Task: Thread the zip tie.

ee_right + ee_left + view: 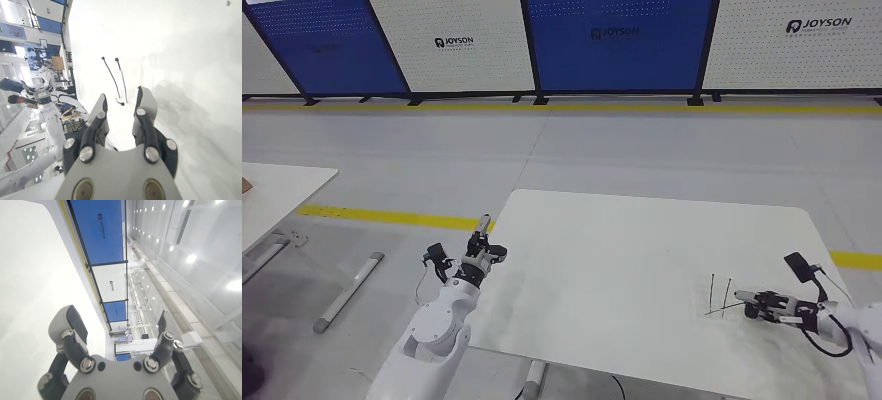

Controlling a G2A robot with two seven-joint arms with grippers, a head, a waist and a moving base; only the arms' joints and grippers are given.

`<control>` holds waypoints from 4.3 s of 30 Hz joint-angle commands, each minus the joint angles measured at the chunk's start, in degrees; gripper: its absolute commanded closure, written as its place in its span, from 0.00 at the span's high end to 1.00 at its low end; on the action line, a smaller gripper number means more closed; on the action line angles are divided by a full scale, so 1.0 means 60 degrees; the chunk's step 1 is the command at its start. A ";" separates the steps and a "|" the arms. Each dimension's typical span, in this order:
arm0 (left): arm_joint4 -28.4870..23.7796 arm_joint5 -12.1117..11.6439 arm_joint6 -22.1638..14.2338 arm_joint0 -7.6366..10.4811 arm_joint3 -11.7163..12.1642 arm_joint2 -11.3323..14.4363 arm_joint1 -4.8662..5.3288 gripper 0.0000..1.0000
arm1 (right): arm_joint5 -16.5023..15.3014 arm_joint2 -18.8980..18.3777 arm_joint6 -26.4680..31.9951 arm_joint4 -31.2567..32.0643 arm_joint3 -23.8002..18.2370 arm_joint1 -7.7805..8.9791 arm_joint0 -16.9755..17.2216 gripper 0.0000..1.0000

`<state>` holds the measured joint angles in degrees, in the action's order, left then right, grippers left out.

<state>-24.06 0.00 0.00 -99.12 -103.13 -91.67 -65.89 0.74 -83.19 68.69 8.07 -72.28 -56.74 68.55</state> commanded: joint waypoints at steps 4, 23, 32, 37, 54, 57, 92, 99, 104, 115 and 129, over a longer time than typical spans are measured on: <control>0.0000 0.0000 0.0000 0.0000 0.0000 0.0000 0.0000 1.00 | -0.0132 0.0030 0.0081 -0.0218 0.0088 0.0028 -0.0021 0.37; 0.0000 0.0000 0.0000 0.0000 0.0000 0.0000 0.0000 1.00 | -0.0199 0.0163 0.0077 -0.0463 0.0198 0.0157 -0.0085 0.00; 0.0000 0.0000 0.0000 0.0000 0.0000 0.0000 0.0000 1.00 | -0.0656 -0.0535 -0.0282 -0.1135 -0.0294 0.0306 0.0507 0.00; 0.0000 0.0000 0.0000 0.0000 0.0000 0.0000 0.0000 1.00 | -0.1182 -0.1363 -0.0455 -0.2464 -0.0737 0.0380 0.1246 0.00; 0.0000 0.0000 0.0000 0.0000 0.0000 0.0000 0.0000 1.00 | -0.1205 -0.1685 -0.0006 -0.3531 -0.1009 0.0418 0.1628 0.00; 0.0000 0.0000 0.0000 0.0000 0.0000 0.0000 0.0000 1.00 | -0.1213 -0.1619 -0.0450 -0.3850 -0.1201 0.0374 0.1735 0.00; 0.1618 -0.0389 -0.1861 -0.0090 -0.0571 0.1294 -0.0001 1.00 | -0.1001 -0.0269 -0.3231 -0.5726 -0.3344 -0.0045 0.2333 0.00; 0.2865 -0.0362 -0.1733 0.0448 -0.0247 0.2646 -0.0113 1.00 | -0.1001 -0.0269 -0.3231 -0.5726 -0.3344 -0.0045 0.2333 0.00; 0.2865 -0.0362 -0.1733 0.0448 -0.0247 0.2646 -0.0113 1.00 | -0.1001 -0.0269 -0.3231 -0.5726 -0.3344 -0.0045 0.2333 0.00; 0.3164 -0.0427 -0.1568 0.0605 -0.0044 0.3088 -0.0169 1.00 | -0.1074 0.0873 -0.4800 -0.5579 -0.3499 -0.0296 0.2287 0.00; 0.3099 -0.0491 -0.1141 0.1748 0.0593 0.4698 -0.0487 1.00 | -0.0928 0.2375 -0.5474 -0.4872 -0.3241 -0.0599 0.1737 0.00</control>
<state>-5.51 -2.96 -6.82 -88.60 -99.54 -63.46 -68.82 -4.76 -68.92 35.90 -21.16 -91.71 -60.34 78.95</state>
